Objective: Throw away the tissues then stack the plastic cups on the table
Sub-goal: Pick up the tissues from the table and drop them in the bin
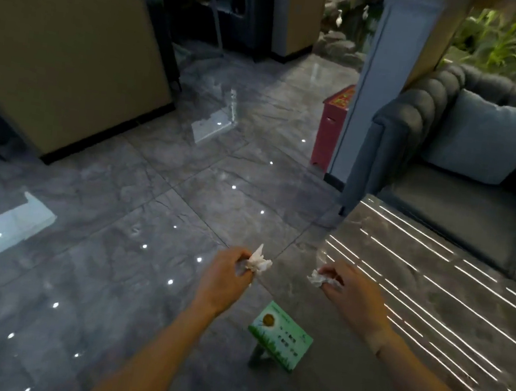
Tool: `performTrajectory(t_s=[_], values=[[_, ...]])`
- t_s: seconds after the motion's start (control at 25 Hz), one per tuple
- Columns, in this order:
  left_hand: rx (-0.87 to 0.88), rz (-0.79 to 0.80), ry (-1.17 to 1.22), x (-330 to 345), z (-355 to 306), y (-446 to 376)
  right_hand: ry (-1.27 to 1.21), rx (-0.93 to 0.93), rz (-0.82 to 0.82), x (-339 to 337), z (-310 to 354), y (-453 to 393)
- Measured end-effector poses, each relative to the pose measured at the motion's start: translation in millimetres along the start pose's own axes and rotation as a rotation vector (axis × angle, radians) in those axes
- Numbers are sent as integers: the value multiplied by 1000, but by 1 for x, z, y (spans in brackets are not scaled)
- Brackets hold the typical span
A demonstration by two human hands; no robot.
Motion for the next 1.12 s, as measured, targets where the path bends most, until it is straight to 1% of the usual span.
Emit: performTrajectory(t_s=[0.12,0.24,0.36,0.48,0.68,0.88,1.12], values=[[-30,-126,-8,-69,33,12,-58,-91,83,39,67,0],[-52,-264,-99,-141,72,26,-100,-212,138,82,138,0],[-112,-399,-157,-209,108,50,-124,-309,207,124,204,2],[-157,-522,-219,-265,134,80,-159,-442,275,161,264,7],[-283,-662,-297,-331,178,123,-222,-608,385,214,346,27],[-390,-763,-359,-377,210,148,-288,-737,511,269,410,41],[-509,-855,-486,-421,244,148,-321,-937,562,338,479,36]])
Point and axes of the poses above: each hand's wrist, its own y-axis away from the middle knuckle, its own x-axis out of the palm, z = x × y, the point moved 10 cm from there along -y, towards the middle knuckle, and after that the axes turned 15 degrees about -z, right-handed, at the moved point
